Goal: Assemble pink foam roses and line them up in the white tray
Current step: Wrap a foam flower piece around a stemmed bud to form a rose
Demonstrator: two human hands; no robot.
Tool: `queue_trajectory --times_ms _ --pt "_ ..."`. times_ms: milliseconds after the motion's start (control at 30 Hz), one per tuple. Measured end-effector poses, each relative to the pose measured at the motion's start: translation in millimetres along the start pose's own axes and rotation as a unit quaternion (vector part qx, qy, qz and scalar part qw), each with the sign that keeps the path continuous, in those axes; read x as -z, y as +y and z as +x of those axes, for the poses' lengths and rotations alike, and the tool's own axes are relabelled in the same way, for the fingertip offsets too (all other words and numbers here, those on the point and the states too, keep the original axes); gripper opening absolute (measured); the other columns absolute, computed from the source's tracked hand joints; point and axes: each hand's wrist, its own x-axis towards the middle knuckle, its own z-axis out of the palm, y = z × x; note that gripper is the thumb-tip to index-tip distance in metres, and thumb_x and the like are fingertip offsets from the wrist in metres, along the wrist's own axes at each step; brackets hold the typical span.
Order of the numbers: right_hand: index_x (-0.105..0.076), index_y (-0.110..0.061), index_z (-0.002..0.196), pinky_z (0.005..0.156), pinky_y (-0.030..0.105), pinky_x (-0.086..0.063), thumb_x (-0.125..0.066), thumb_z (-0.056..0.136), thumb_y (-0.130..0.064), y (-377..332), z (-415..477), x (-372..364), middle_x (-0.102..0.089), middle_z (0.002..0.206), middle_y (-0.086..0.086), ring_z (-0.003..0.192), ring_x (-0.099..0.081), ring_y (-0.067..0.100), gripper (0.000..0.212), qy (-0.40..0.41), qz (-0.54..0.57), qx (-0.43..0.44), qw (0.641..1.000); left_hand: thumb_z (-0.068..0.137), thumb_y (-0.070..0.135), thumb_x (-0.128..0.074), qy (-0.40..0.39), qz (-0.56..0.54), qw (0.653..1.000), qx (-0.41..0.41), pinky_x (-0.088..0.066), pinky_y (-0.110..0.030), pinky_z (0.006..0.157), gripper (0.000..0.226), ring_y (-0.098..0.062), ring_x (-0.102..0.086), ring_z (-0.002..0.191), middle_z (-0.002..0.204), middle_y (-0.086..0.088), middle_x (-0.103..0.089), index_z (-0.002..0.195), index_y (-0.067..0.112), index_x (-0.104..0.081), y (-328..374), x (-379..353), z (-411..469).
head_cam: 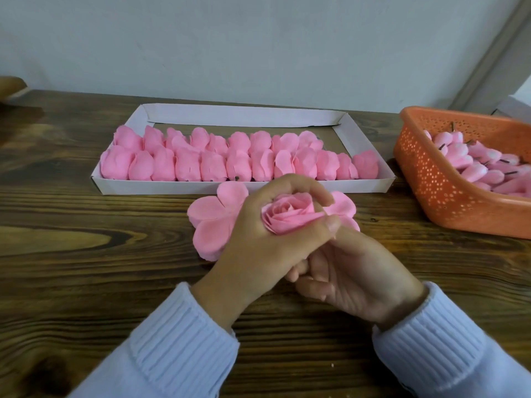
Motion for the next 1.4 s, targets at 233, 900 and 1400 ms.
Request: queue_trajectory --times_ms 233,900,1400 --pt "-0.051 0.004 0.121 0.057 0.023 -0.039 -0.057 0.082 -0.013 1.4 0.5 -2.7 -0.062 0.091 0.012 0.070 -0.058 0.017 0.043 0.057 0.033 0.058 0.996 0.073 0.007 -0.077 -0.052 0.003 0.998 0.021 -0.059 -0.030 0.069 0.035 -0.022 -0.071 0.087 0.101 -0.006 -0.071 0.103 0.017 -0.062 1.0 -1.6 2.0" --pt "-0.070 -0.014 0.108 0.084 0.033 -0.042 -0.066 0.080 -0.019 2.3 1.5 -6.0 -0.061 0.105 0.009 0.099 -0.050 0.028 0.029 0.042 0.010 0.090 0.995 0.079 0.007 -0.069 -0.037 0.008 0.999 0.007 -0.052 -0.022 0.080 0.010 -0.009 -0.066 0.100 0.105 0.003 -0.070 0.082 0.016 -0.071 -4.1 -1.3 2.6" --pt "-0.064 -0.008 0.120 0.093 0.033 -0.051 -0.073 0.081 -0.024 0.8 0.9 -3.7 -0.063 0.121 0.010 0.116 -0.059 0.022 0.043 -0.018 0.047 0.079 0.996 0.078 0.008 -0.071 -0.037 0.007 0.999 0.011 -0.048 -0.017 0.083 0.012 -0.007 -0.065 0.101 0.104 0.003 -0.070 0.088 0.014 -0.070 -2.2 -1.8 2.5"
